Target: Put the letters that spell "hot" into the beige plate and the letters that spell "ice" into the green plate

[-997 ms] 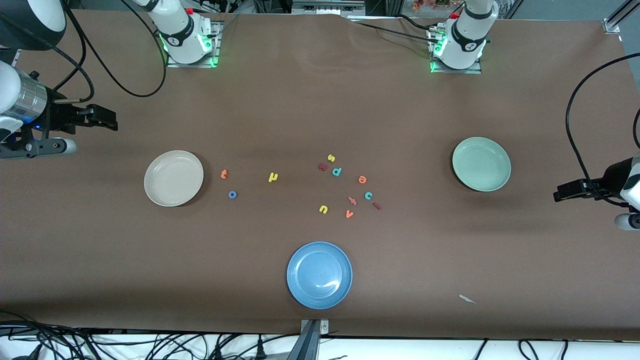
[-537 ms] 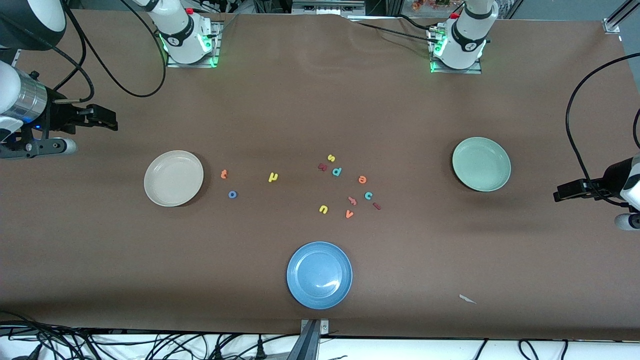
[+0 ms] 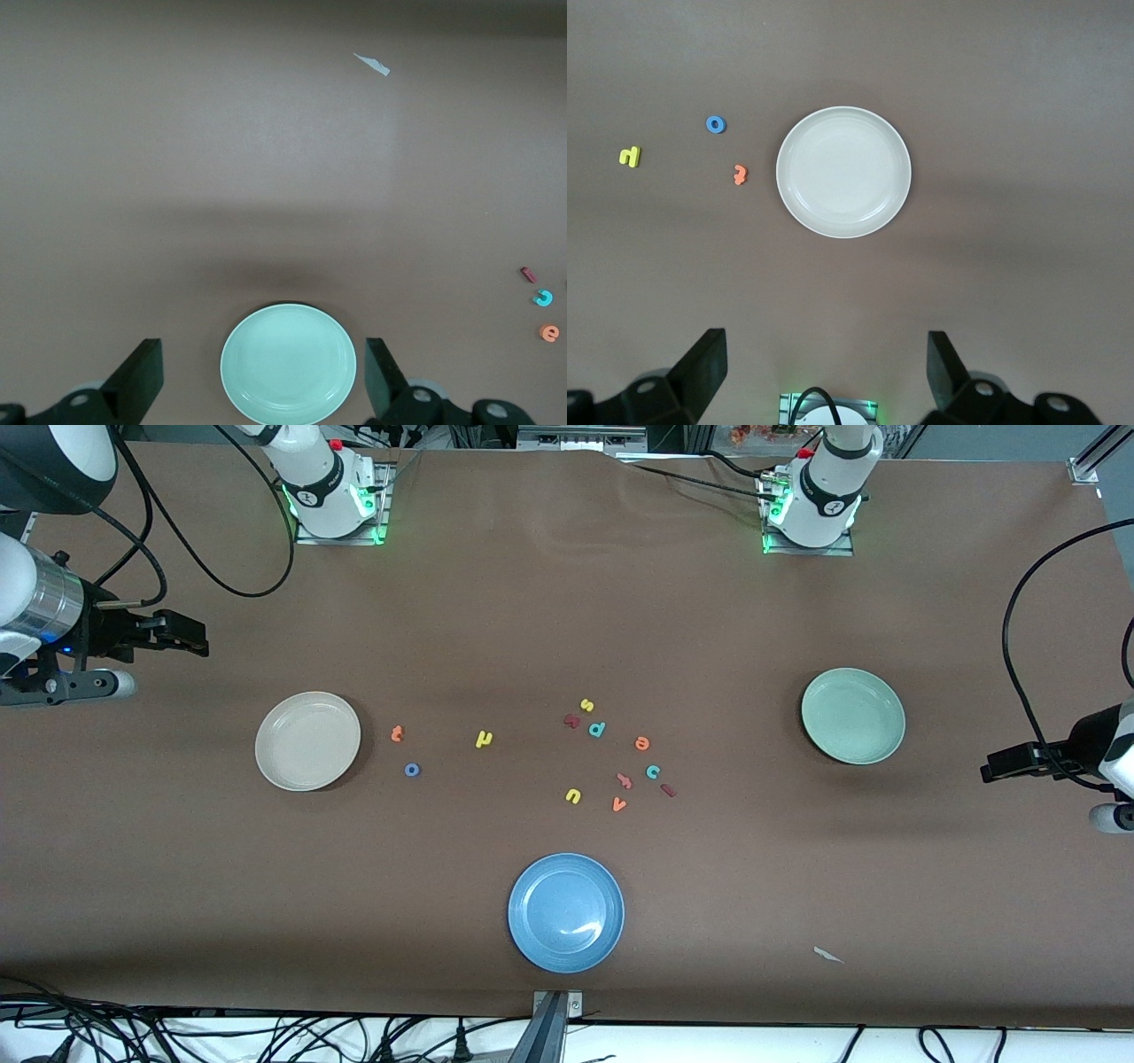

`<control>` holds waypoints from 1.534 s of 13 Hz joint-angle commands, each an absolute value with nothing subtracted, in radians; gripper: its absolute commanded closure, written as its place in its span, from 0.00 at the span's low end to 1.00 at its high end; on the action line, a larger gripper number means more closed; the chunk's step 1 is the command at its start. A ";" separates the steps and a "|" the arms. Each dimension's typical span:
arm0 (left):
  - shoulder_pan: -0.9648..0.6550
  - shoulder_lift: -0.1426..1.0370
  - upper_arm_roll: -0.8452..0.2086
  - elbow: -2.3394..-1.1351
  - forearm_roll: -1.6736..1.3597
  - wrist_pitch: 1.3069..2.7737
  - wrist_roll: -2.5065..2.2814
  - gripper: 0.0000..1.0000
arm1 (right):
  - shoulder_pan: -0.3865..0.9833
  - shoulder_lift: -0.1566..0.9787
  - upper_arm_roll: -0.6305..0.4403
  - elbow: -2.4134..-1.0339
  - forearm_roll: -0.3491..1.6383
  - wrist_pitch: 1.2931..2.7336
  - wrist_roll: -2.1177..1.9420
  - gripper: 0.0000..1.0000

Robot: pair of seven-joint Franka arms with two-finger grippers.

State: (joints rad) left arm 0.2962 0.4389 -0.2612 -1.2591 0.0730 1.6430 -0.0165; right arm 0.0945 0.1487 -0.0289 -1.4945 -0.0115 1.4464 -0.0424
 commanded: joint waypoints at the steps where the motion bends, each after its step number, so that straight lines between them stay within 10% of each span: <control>1: 0.302 0.430 -0.264 -1.264 0.061 1.637 -0.009 0.00 | 0.092 0.130 -0.031 -1.513 0.009 1.443 -0.041 0.00; 20: 0.304 0.426 -0.265 -1.262 0.061 1.637 -0.011 0.00 | 0.092 0.132 -0.031 -1.514 0.009 1.443 -0.041 0.00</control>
State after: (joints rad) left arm 0.2962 0.4389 -0.2620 -1.2591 0.0730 1.6430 -0.0166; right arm 0.0945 0.1487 -0.0290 -1.4945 -0.0115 1.4463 -0.0424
